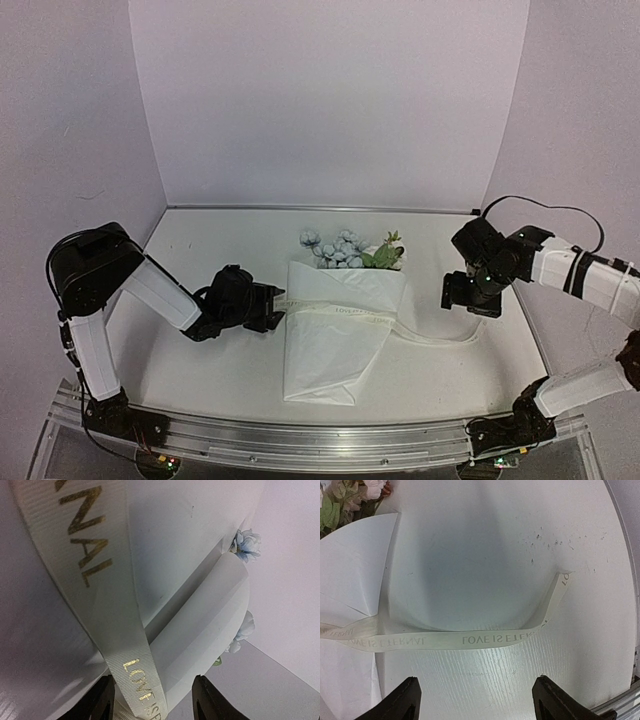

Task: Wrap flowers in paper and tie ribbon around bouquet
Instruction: Tie the ribbon around the folded bouquet.

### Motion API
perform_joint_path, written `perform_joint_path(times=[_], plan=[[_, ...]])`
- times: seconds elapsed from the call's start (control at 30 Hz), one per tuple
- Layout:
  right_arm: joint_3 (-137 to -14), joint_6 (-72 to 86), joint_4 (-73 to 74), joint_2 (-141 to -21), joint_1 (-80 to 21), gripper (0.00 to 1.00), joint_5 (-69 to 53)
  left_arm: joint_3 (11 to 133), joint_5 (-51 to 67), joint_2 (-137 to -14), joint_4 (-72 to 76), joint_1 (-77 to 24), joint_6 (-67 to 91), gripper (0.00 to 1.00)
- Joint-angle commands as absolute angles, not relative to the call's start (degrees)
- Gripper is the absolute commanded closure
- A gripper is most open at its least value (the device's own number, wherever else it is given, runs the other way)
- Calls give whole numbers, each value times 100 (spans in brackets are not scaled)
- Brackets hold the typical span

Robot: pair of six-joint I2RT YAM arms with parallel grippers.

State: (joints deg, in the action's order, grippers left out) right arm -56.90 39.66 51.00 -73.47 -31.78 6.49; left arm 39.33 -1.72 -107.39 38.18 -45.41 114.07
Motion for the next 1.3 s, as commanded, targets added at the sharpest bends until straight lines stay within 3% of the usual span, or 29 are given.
perform_joint_path(times=[0.0, 0.27, 0.43, 0.77, 1.27], plan=[[-5609, 3529, 4695, -7249, -3314, 21, 738, 4124, -209, -10919, 4224, -4562, 11762, 52], [-5230, 2287, 3625, -7286, -3366, 21, -215, 4122, -98, -11340, 4958, -4497, 11654, 86], [-4992, 1398, 3046, -7465, -3382, 23, -833, 4162, -80, -11172, 4832, -4459, 11329, 99], [-4762, -456, 2630, -8064, -3667, 27, -1216, 4300, 52, -11017, 4488, -4352, 10943, 100], [-4857, -1098, 1762, -9265, -4255, 32, 189, 4328, 225, -11045, 4457, -4333, 10897, 100]])
